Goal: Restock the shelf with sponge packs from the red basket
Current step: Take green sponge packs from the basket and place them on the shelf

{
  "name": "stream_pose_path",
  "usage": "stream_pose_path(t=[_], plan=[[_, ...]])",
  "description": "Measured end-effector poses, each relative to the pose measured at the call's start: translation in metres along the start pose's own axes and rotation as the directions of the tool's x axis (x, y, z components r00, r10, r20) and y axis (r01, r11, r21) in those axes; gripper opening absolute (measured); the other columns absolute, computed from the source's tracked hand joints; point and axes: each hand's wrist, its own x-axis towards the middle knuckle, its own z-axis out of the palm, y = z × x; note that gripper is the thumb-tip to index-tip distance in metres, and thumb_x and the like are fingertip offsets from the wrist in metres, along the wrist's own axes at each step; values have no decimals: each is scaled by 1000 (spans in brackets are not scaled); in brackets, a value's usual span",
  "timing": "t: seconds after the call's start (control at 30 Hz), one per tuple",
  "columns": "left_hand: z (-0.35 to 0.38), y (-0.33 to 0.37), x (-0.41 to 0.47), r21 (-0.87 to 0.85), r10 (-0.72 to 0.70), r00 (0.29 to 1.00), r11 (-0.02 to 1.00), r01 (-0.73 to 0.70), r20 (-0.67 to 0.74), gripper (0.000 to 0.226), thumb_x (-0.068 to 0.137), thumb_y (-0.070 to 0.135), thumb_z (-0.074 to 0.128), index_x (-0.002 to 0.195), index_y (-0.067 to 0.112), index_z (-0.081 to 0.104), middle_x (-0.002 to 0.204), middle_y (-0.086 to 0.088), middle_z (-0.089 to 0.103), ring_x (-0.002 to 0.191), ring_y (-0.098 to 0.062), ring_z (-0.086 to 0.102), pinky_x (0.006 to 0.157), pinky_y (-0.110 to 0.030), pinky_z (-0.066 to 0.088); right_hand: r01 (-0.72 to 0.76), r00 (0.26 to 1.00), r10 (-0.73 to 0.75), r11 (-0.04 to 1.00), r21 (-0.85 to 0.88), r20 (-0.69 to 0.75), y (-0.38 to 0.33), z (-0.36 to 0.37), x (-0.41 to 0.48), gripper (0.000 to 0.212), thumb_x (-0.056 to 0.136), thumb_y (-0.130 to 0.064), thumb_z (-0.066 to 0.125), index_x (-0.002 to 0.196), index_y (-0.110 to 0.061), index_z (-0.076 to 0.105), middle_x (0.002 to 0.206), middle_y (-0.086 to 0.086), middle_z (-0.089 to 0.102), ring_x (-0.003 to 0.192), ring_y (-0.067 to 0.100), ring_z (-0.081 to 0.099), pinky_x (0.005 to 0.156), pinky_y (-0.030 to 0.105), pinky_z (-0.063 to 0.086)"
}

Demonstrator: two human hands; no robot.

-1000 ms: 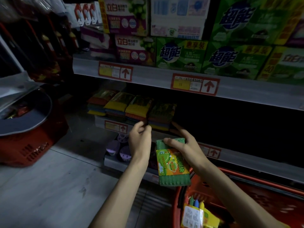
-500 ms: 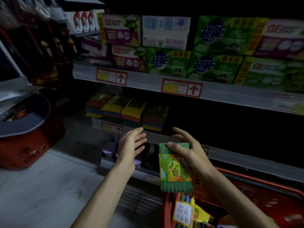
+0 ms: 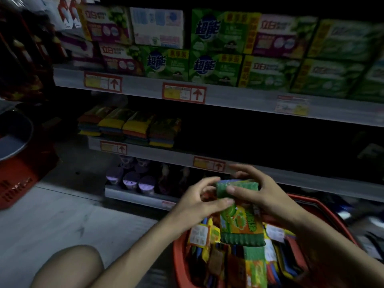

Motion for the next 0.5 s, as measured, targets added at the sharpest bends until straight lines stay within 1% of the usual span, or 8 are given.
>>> stream_pose_path(t=[0.1, 0.2, 0.23, 0.27, 0.33, 0.37, 0.43, 0.5], plan=[[14, 0, 5, 19, -8, 999, 1000, 7, 53, 77, 82, 31, 85, 148, 36, 46, 123, 10, 69, 118, -1, 65, 93, -18, 52, -37, 998, 38, 999, -18, 45, 4, -14, -11, 81, 70, -61, 82, 142, -43, 50, 129, -16, 58, 108, -11, 63, 85, 15, 54], [33, -3, 9, 7, -21, 995, 1000, 20, 93, 75, 86, 24, 82, 149, 37, 44, 129, 1, 67, 115, -6, 67, 90, -18, 53, -68, 995, 72, 996, -57, 64, 11, -29, -20, 89, 68, -61, 78, 148, -41, 45, 131, -15, 59, 110, -9, 63, 85, 16, 54], [38, -4, 11, 3, -27, 995, 1000, 26, 93, 74, 85, 25, 83, 148, 37, 46, 130, -2, 66, 115, -6, 68, 91, -19, 53, -79, 994, 83, 995, -53, 68, 15, -32, -24, 92, 67, -63, 78, 149, -41, 43, 133, -16, 57, 107, -10, 63, 82, 14, 54], [43, -6, 14, 2, -31, 996, 1000, 31, 83, 73, 83, 31, 84, 146, 38, 48, 131, -3, 64, 115, -6, 67, 94, -21, 54, -98, 993, 101, 994, -49, 66, 19, -36, -29, 95, 67, -62, 78, 151, -41, 40, 135, -20, 54, 102, -17, 62, 77, 9, 52], [50, -8, 20, 6, -36, 998, 999, 36, 50, 74, 71, 50, 85, 139, 43, 56, 136, -4, 63, 122, -9, 63, 104, -31, 52, -148, 987, 150, 989, -26, 66, 25, -43, -40, 100, 68, -54, 79, 155, -39, 31, 133, -26, 46, 91, -31, 55, 72, 3, 49], [52, -8, 23, -18, -46, 998, 999, 47, 35, 73, 66, 55, 85, 134, 44, 59, 136, -4, 64, 123, -14, 64, 107, -38, 51, -187, 980, 186, 982, -3, 76, 28, -47, -46, 104, 69, -49, 79, 157, -37, 25, 130, -26, 46, 91, -30, 57, 72, 4, 50], [56, -10, 28, -131, -54, 998, 990, 56, 15, 70, 64, 49, 87, 129, 37, 65, 128, -7, 71, 117, -23, 69, 104, -46, 53, -261, 958, 256, 965, 22, 129, 31, -57, -55, 108, 72, -41, 81, 158, -37, 17, 122, -25, 49, 92, -18, 65, 71, 8, 53], [59, -12, 33, -262, -69, 998, 963, 69, 7, 67, 69, 33, 86, 131, 22, 64, 118, -9, 75, 109, -27, 72, 91, -39, 58, -307, 946, 296, 948, 77, 133, 33, -65, -60, 109, 75, -29, 85, 159, -32, 16, 123, -12, 59, 95, 2, 73, 74, 17, 58]])
